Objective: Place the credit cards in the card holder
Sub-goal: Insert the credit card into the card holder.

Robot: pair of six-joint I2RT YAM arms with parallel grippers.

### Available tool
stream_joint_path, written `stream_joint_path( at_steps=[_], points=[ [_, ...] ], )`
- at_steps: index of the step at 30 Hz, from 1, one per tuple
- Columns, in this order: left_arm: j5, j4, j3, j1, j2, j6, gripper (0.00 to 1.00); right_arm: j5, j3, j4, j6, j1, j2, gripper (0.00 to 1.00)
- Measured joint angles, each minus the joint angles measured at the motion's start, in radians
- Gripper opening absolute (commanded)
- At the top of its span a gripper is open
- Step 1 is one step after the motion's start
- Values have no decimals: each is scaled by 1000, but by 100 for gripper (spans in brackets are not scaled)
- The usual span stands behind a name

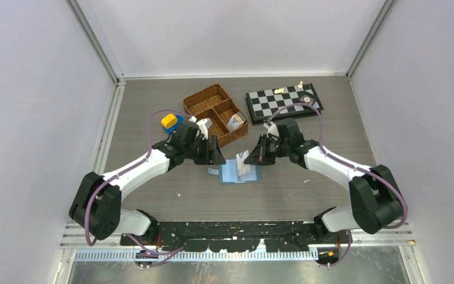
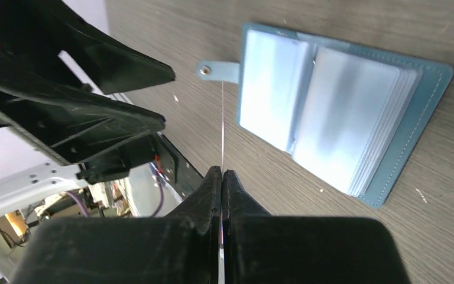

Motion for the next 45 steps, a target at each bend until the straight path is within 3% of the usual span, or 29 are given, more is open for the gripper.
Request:
stream_joint_path(
  at_steps=[9, 27, 45],
  points=[
    [-23, -35, -15, 0, 59, 4, 59, 48, 1, -38, -47, 42, 146, 1],
    [-43, 3, -18, -12, 180, 53, 55, 52, 51, -50, -107, 42, 242, 1],
    [-90, -3, -10, -48, 234, 108, 40, 23, 80, -30, -113, 42, 309, 1]
  ],
)
